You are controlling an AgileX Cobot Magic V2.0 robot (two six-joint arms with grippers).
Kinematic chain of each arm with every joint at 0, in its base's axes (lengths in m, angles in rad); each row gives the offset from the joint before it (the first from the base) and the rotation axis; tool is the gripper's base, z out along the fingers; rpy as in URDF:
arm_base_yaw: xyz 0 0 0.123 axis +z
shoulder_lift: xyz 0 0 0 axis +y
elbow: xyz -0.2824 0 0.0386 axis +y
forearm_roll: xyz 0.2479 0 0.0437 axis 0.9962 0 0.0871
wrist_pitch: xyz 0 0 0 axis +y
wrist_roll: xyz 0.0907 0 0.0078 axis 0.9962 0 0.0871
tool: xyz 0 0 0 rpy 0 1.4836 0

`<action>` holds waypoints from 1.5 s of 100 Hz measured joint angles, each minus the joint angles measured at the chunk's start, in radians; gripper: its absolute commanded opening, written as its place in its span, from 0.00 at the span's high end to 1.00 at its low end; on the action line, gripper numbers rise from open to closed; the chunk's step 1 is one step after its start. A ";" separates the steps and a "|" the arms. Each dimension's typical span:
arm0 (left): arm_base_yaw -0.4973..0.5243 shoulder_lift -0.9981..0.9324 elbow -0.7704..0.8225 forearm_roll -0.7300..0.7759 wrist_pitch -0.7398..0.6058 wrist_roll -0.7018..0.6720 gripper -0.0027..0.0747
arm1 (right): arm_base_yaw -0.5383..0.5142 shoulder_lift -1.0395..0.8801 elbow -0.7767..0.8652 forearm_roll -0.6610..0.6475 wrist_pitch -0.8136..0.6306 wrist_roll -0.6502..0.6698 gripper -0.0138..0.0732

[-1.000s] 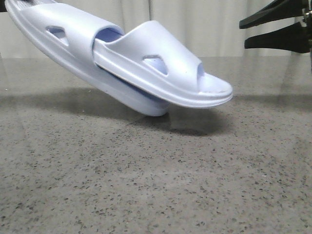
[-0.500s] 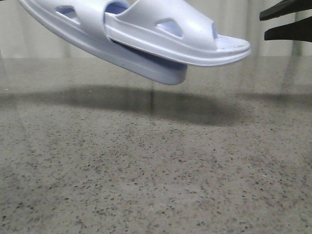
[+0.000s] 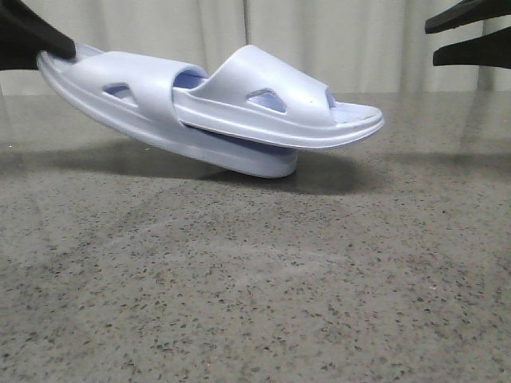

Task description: Insert blue slippers together front up

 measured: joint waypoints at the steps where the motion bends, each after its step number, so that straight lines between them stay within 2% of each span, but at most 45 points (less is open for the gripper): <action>1: 0.000 0.002 0.000 0.006 0.000 0.000 0.93 | 0.000 0.000 0.000 0.000 0.000 0.000 0.65; 14: 0.000 0.039 0.000 0.071 -0.002 0.001 0.77 | 0.000 0.000 0.000 0.000 0.000 0.000 0.65; 26: 0.000 0.074 0.000 0.120 0.000 0.001 0.49 | 0.000 0.000 0.000 0.000 0.000 0.000 0.65; 28: 0.000 0.078 0.000 0.126 0.000 0.001 0.42 | 0.000 0.000 0.000 0.000 0.000 0.000 0.65; 34: 0.000 0.084 0.000 0.135 0.000 0.001 0.31 | 0.000 0.000 0.000 0.000 0.000 0.000 0.65; 42: 0.000 0.085 0.000 0.147 0.001 0.008 0.25 | -0.001 0.000 0.000 0.000 0.000 0.000 0.65; 61: 0.048 0.085 -0.045 0.224 0.052 0.036 0.32 | -0.027 0.000 0.000 -0.001 0.000 0.000 0.65; 75: 0.114 0.052 -0.102 0.259 0.123 0.038 0.45 | -0.076 -0.002 0.000 -0.005 0.000 0.000 0.65; 89: 0.170 -0.012 -0.158 0.268 0.160 0.040 0.72 | -0.111 -0.008 0.000 -0.008 0.000 0.000 0.66; 90: 0.174 -0.016 -0.160 0.268 0.160 0.040 0.77 | -0.112 -0.008 0.000 -0.008 0.000 0.000 0.66; 93: 0.180 -0.036 -0.168 0.265 0.160 0.040 0.82 | -0.114 -0.010 0.000 -0.008 0.000 0.000 0.67; 97: 0.187 -0.058 -0.177 0.256 0.150 0.042 0.95 | -0.115 -0.013 0.000 0.008 0.000 0.000 0.69; 106: 0.189 -0.118 -0.181 0.221 0.108 0.053 0.95 | -0.115 -0.019 0.000 0.060 0.000 0.000 0.81; 115: 0.189 -0.177 -0.181 0.200 0.060 0.085 0.95 | -0.115 -0.036 0.000 0.112 0.000 0.000 0.97; 136: 0.189 -0.305 -0.181 0.211 -0.084 0.127 0.95 | -0.104 -0.126 0.000 0.155 -0.018 -0.044 0.93; 150: 0.175 -0.368 -0.181 0.211 -0.233 0.131 0.95 | -0.029 -0.229 0.000 0.157 -0.215 -0.072 0.93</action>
